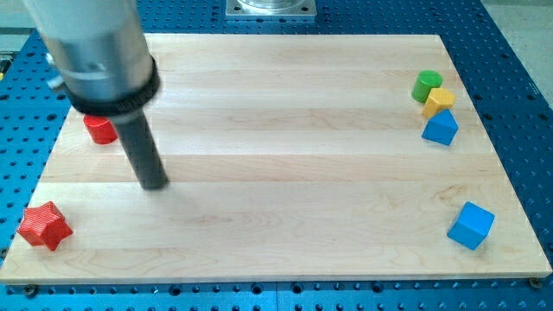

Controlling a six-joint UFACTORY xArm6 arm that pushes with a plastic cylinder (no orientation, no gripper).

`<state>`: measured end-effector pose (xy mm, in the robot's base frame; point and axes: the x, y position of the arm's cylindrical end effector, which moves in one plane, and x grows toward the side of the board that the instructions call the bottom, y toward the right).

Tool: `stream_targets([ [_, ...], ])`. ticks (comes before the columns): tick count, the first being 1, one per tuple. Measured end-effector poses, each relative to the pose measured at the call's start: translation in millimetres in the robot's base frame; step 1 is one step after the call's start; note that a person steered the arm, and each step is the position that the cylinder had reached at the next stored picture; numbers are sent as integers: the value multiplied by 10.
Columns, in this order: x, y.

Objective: Move the red star to the bottom right of the red circle

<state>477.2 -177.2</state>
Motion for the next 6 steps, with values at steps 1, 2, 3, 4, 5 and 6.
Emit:
stream_targets([
  [1, -217, -1074],
  [2, -104, -1271],
  [3, 537, -1243],
  [4, 1172, -1162],
  [5, 915, -819],
  [6, 577, -84],
])
